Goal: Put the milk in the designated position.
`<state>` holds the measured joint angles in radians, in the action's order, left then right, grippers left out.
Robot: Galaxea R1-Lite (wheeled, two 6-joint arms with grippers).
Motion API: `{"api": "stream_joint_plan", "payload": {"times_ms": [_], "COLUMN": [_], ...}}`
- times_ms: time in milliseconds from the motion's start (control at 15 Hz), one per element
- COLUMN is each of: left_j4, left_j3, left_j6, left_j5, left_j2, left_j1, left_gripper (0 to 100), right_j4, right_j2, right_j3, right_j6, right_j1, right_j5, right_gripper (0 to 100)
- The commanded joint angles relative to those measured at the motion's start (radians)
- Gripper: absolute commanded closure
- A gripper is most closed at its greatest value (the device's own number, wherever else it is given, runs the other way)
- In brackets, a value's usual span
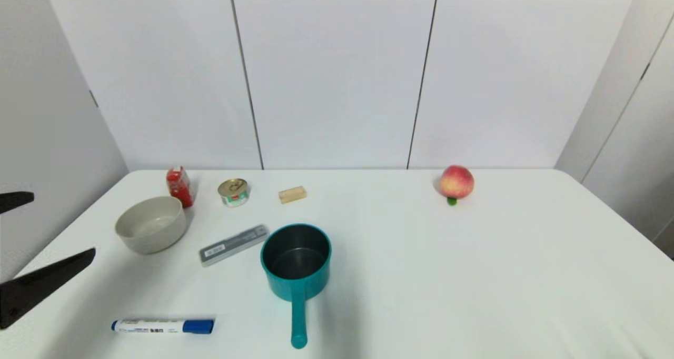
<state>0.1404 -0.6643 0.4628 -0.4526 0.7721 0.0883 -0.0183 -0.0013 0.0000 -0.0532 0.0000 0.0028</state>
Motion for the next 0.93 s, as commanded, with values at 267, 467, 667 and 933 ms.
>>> {"api": "stream_joint_plan", "payload": {"times_ms": [267,467,667,933], "left_j4": [-0.004,-0.001,0.001,-0.004], "left_j3": [0.215,0.285,0.348,0.422], "left_j6": [-0.006,-0.009,-0.044,-0.158], "left_j5": [0.081,0.095,0.095,0.098], "left_j2": [-0.312,-0.413,-0.49,-0.579], "left_j1": [-0.062,-0.081,-0.113,-0.099], "left_gripper": [0,0,0,0], "right_j4": [0.0,0.0,0.0,0.0], "right_j2": [0.001,0.001,0.001,0.001], "right_j3": [0.0,0.0,0.0,0.0], "right_j6": [0.0,0.0,0.0,0.0], "right_j1": [0.0,0.0,0.0,0.0], "right_j5": [0.0,0.0,0.0,0.0], "right_gripper": [0,0,0,0]}}
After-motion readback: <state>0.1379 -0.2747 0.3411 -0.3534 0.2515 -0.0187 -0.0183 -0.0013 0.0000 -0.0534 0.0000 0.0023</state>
